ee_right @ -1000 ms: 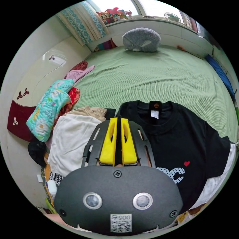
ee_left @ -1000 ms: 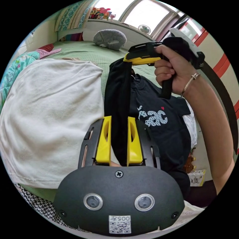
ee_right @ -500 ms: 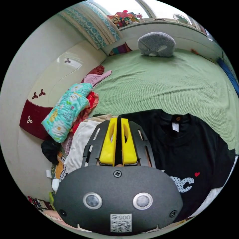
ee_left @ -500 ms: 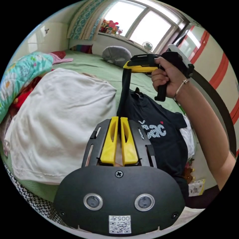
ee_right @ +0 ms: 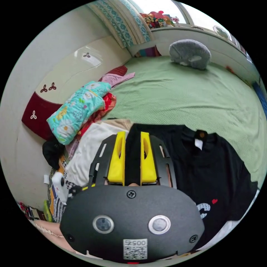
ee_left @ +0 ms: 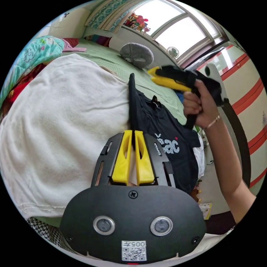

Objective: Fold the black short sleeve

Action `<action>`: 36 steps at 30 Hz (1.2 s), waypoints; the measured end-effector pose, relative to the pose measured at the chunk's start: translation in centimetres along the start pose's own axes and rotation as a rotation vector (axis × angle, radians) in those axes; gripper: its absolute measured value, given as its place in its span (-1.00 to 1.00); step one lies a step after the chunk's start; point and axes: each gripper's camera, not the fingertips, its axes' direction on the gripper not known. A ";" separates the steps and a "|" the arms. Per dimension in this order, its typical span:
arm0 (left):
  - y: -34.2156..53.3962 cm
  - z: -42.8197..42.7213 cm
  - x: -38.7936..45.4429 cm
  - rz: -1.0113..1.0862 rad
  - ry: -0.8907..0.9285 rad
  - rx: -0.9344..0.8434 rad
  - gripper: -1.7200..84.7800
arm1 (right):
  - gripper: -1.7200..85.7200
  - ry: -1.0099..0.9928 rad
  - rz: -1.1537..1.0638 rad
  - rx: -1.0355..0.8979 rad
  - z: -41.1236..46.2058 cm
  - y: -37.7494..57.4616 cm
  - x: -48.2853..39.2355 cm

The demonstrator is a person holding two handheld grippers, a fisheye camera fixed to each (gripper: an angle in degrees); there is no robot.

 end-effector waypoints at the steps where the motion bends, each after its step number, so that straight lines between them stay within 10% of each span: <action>1: 0.4 0.2 0.3 0.002 0.005 0.000 -0.89 | -0.83 0.030 0.011 -0.021 -0.4 2.3 0.8; 17: 12.2 0.9 11.5 0.073 -0.179 0.105 -0.84 | -0.77 0.524 0.049 -0.036 -18.8 42.2 3.2; 36: 28.4 12.3 42.7 0.518 -0.240 -0.222 -0.92 | -0.78 0.399 0.422 0.190 -34.7 67.8 7.6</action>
